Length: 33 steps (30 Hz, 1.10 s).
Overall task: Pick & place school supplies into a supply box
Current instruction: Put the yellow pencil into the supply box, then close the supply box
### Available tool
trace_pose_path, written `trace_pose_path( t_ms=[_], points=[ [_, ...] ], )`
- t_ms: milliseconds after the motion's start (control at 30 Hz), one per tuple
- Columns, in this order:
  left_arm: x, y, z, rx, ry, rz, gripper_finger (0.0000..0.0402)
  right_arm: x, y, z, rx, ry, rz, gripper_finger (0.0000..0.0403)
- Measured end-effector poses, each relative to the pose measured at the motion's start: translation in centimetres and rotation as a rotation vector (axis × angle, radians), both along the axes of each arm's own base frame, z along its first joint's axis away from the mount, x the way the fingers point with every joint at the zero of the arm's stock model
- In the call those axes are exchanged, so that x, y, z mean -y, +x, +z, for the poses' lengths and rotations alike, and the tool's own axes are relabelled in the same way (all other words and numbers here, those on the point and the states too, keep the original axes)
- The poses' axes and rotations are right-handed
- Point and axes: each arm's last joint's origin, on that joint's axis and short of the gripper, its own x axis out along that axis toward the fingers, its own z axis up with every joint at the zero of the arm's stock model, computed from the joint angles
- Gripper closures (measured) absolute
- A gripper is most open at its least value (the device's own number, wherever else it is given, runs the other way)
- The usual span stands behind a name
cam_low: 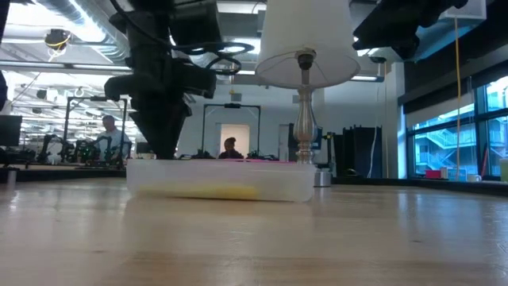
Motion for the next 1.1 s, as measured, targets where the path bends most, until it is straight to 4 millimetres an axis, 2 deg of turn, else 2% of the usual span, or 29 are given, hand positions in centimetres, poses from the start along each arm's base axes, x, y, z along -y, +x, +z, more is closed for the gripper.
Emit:
trace_pose_path(
  t_ms=[400,767,933,1100],
  points=[
    [-0.3,0.1,-0.1,-0.004,0.005,-0.006,0.0369,-0.9,2.5,-2.6,-0.073,-0.026,0.0,0.0289],
    [-0.3,0.0,-0.1,-0.004,-0.006,-0.027,0.0348,-1.0,2.8,-2.7,-0.064,-0.024,0.001,0.0289],
    [0.2,-0.1,1.8,0.057,-0.061,-0.032,0.0347,-1.0,2.9,-2.7,-0.063,-0.023,0.002,0.0289],
    [2.5,-0.1,4.1,0.135,-0.138,-0.103,0.0348,-1.0,2.9,-2.7,-0.062,-0.023,0.001,0.0289]
  ],
)
